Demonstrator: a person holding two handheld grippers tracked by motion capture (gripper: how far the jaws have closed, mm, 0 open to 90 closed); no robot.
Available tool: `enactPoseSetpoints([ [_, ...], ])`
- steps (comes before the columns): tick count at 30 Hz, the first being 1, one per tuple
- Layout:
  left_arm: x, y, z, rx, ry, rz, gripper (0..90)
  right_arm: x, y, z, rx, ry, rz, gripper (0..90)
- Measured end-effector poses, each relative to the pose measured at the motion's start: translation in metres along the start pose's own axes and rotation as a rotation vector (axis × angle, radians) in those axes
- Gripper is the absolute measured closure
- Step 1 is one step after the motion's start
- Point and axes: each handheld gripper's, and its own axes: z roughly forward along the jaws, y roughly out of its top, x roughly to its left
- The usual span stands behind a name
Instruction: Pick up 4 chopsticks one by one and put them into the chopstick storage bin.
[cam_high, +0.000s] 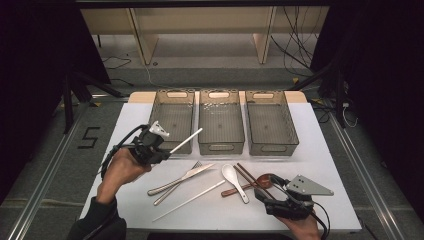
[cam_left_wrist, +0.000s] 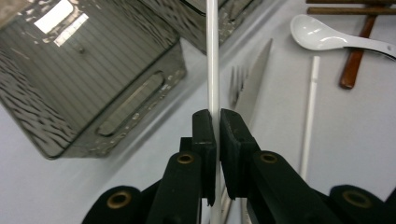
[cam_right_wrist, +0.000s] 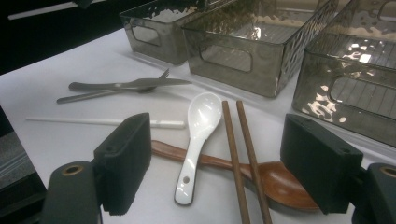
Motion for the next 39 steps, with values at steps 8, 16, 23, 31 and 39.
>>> enactPoseSetpoints([
  [8,0.038,0.015,0.002,-0.018,0.031,-0.075,84.8,-0.001,0.0,0.0,-0.002,0.0,0.002,25.7],
  [16,0.068,0.022,0.009,-0.027,0.043,-0.145,84.8,0.0,0.0,0.0,-0.004,0.002,0.004,25.7],
  [23,0.095,0.03,0.023,-0.037,0.072,-0.208,84.8,-0.001,0.0,0.0,-0.001,0.003,0.004,25.7],
  [31,0.106,0.038,0.035,-0.042,0.086,-0.229,84.8,-0.001,0.0,0.0,-0.003,0.005,0.007,25.7],
  [39,0.113,0.049,0.044,-0.055,0.092,-0.24,84.8,-0.001,0.0,0.0,-0.002,0.006,0.006,25.7],
])
